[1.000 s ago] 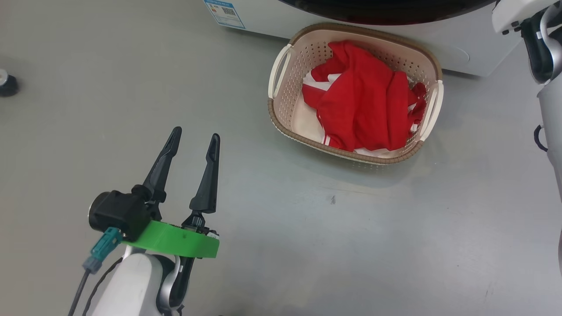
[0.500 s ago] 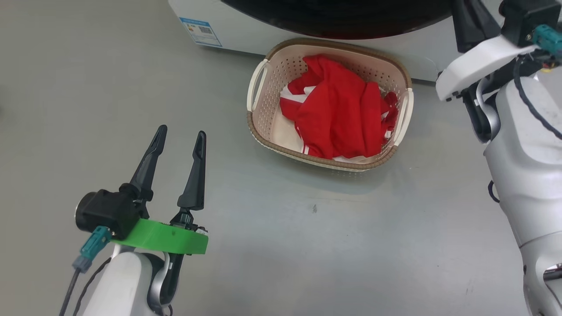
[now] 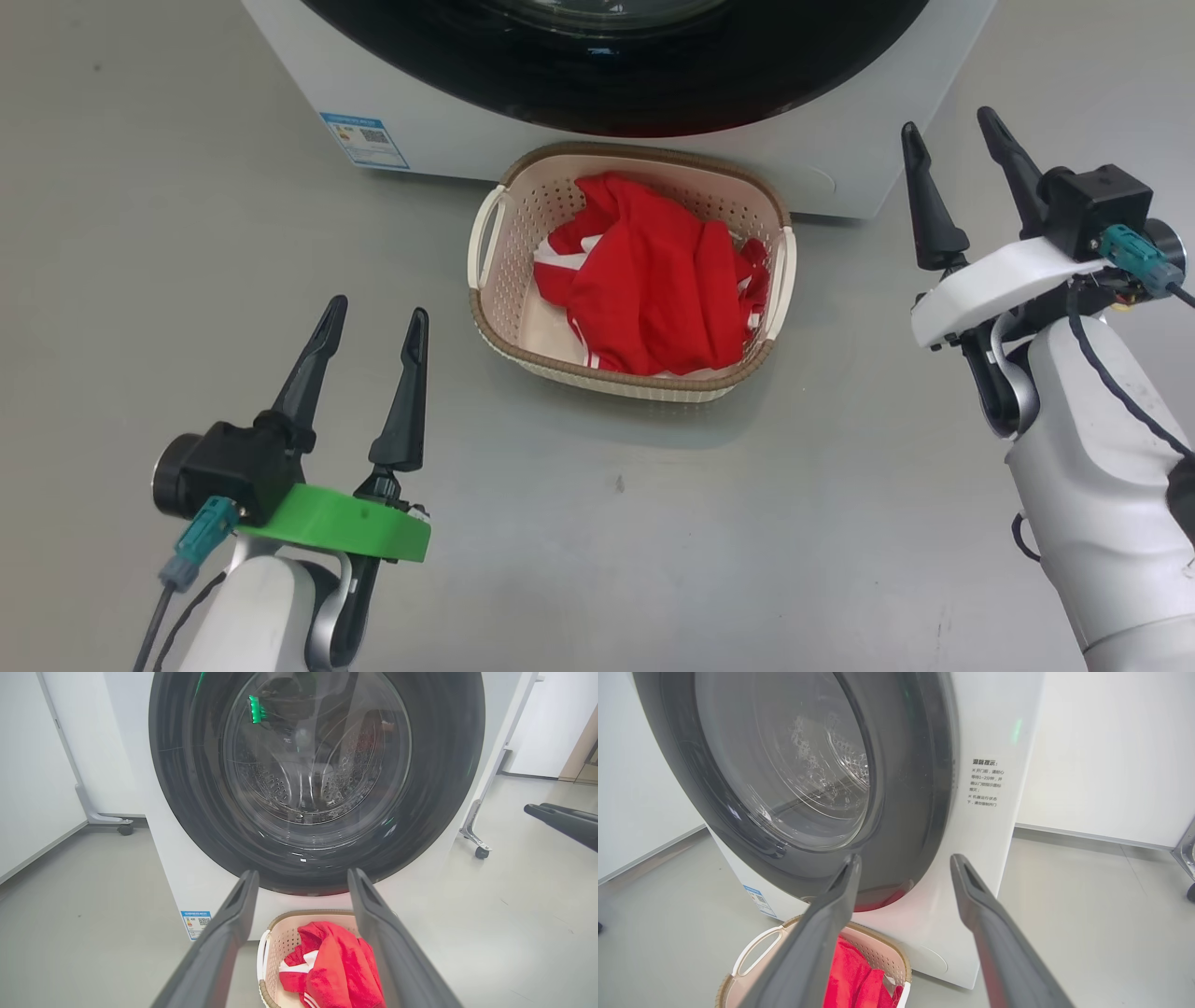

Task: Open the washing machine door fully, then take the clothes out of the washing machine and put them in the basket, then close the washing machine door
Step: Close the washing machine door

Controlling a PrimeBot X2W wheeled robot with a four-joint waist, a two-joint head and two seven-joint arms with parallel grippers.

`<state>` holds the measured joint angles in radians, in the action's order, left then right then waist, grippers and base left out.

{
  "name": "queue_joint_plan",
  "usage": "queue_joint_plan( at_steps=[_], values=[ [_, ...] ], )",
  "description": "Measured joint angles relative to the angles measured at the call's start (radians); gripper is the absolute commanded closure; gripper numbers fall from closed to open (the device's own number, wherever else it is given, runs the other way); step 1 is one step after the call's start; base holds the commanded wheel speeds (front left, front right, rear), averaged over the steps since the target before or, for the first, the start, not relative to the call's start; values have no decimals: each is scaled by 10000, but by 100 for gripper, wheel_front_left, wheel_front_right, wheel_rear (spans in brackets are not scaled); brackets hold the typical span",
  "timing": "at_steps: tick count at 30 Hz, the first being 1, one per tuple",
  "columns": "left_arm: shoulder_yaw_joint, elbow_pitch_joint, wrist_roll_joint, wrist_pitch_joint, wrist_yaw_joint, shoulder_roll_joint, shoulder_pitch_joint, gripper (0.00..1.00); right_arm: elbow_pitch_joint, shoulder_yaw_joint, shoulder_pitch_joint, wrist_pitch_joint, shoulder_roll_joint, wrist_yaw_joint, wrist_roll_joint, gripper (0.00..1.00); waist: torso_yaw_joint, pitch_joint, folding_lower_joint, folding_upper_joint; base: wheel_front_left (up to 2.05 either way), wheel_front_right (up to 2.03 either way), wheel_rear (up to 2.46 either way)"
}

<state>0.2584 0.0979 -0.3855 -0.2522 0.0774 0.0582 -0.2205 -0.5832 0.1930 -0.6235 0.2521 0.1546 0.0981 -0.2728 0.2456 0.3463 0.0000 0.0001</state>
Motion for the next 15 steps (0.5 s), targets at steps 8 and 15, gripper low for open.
queue_joint_plan(
  at_steps=[8,15],
  values=[
    [-10,261,6,0,27,140,413,0,966,-500,1554,0,-59,-316,-10,0,-430,-682,0,-1,0,0,0],
    [-8,466,6,0,27,180,863,0,1764,-731,2927,0,-295,-579,-12,0,-798,-1309,0,-1,0,0,0]
  ],
)
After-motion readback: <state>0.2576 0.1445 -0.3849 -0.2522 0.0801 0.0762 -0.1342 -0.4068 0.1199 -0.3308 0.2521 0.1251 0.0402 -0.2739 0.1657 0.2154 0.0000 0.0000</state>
